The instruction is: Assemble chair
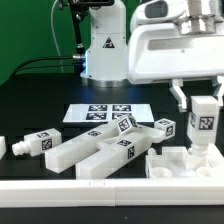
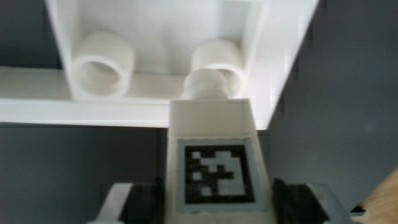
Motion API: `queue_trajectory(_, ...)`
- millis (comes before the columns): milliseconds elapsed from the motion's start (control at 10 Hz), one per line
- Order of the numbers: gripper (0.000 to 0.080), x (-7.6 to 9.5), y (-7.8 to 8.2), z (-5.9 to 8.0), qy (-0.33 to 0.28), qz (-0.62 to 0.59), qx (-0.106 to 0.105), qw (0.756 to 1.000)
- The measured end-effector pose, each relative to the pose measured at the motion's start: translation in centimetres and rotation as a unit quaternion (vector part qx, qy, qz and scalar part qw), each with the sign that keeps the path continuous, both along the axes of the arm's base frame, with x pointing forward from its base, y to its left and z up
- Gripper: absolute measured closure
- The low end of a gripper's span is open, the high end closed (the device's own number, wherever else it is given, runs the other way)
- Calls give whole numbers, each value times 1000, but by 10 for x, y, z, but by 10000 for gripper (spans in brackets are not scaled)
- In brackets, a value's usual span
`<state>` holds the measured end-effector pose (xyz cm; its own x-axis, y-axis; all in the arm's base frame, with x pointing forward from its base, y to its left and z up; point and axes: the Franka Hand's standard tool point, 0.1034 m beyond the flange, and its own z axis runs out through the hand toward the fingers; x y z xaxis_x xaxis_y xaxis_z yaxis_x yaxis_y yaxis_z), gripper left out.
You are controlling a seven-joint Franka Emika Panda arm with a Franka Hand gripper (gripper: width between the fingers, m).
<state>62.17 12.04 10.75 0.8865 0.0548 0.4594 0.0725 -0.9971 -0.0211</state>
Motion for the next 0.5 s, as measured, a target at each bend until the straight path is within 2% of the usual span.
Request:
queue_trajectory(300,515,0,3,-10,5,5,-4,1000)
queue_trajectory(500,515,4,-5,-13,5,9,-10,1000)
